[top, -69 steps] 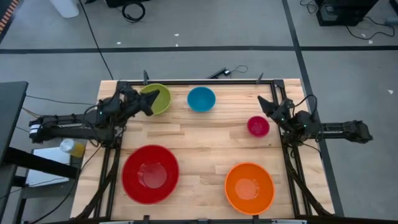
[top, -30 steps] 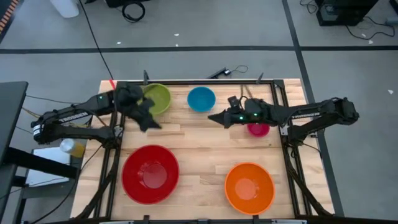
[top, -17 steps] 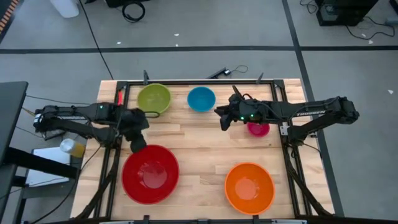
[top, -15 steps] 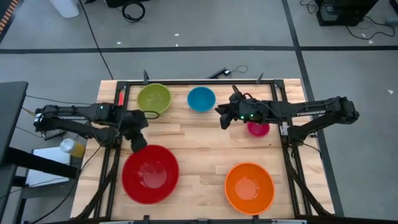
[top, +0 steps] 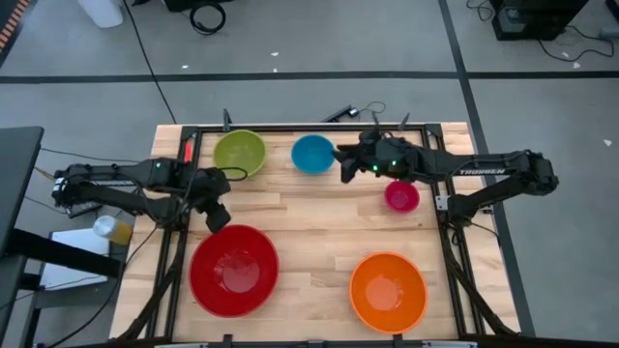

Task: Nest bowls inside each other
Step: Move the red bowl to the center of the table

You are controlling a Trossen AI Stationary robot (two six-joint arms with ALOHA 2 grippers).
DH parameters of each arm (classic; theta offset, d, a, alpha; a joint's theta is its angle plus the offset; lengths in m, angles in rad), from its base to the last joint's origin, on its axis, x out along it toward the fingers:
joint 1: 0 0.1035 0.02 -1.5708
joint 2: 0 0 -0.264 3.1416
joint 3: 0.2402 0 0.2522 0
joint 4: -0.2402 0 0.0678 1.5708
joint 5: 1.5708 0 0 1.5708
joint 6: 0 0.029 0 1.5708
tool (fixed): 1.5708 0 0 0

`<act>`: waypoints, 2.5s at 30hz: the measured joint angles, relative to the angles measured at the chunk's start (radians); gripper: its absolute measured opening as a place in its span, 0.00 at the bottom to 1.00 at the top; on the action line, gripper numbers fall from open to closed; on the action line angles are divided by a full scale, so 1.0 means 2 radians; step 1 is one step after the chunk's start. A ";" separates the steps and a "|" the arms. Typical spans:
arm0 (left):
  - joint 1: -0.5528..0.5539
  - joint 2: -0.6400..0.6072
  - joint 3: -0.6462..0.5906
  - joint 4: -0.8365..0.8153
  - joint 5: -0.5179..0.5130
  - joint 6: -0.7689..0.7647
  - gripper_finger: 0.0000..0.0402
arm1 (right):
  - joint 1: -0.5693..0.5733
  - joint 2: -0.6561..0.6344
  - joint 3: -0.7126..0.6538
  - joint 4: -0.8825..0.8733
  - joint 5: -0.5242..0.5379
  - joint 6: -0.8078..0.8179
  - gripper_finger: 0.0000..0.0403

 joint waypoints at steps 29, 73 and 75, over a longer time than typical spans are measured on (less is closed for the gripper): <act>0.065 0.000 0.000 0.087 -0.010 0.228 0.34 | 0.030 0.218 0.031 0.027 -0.294 0.227 0.37; 0.094 -0.001 0.000 0.096 -0.012 0.211 0.34 | 0.078 0.459 0.385 -0.228 -0.280 0.130 0.05; 0.094 -0.001 0.000 0.097 -0.012 0.201 0.34 | 0.073 0.445 0.386 -0.271 -0.256 0.124 0.06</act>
